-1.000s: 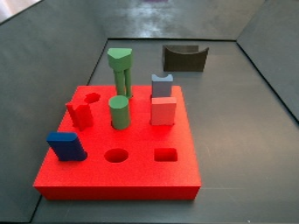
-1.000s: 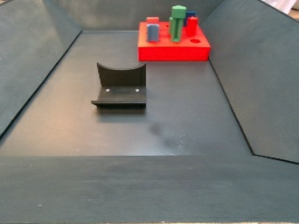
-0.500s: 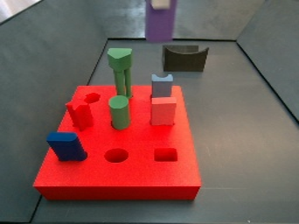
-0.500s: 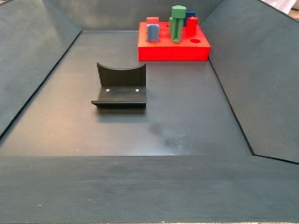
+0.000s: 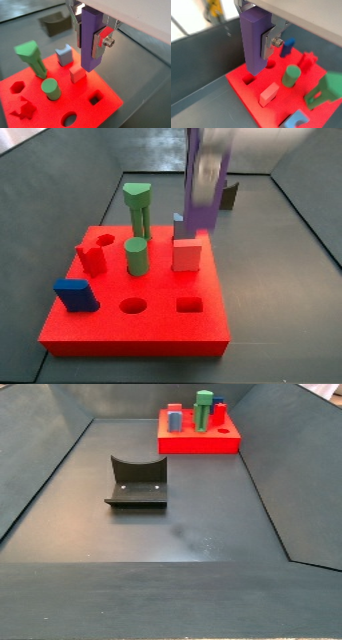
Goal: Pick up the rectangle object. Move up. Move to above the board. Insert the rectangle object.
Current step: Insert the rectangle object.
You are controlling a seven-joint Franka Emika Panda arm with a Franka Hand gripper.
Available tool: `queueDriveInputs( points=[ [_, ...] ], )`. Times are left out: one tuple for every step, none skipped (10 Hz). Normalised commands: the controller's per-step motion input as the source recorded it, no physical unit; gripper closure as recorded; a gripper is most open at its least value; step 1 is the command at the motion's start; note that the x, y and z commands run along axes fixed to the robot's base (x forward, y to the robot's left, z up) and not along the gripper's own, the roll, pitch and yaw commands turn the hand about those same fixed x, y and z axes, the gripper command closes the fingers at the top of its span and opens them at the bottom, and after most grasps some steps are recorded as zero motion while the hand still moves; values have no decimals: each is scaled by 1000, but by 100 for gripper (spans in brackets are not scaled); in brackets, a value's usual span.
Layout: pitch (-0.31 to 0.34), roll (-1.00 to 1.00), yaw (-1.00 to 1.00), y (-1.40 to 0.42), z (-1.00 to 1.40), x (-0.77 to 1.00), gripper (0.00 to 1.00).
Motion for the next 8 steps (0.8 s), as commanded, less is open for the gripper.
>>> queueDriveInputs(
  points=[
    [-36, -27, -377, -249, -143, 217, 100],
    [0, -16, -143, 0, 0, 183, 100],
    [0, 179, -151, -600, -646, 0, 100],
    [-56, 111, -271, -634, -951, 20, 100],
    [0, 139, -71, -529, -594, 109, 100],
    [0, -7, -31, -43, 0, 74, 100],
    [14, 69, -63, -31, -137, 94, 100],
    [71, 394, 0, -160, -257, 3, 100]
  ],
)
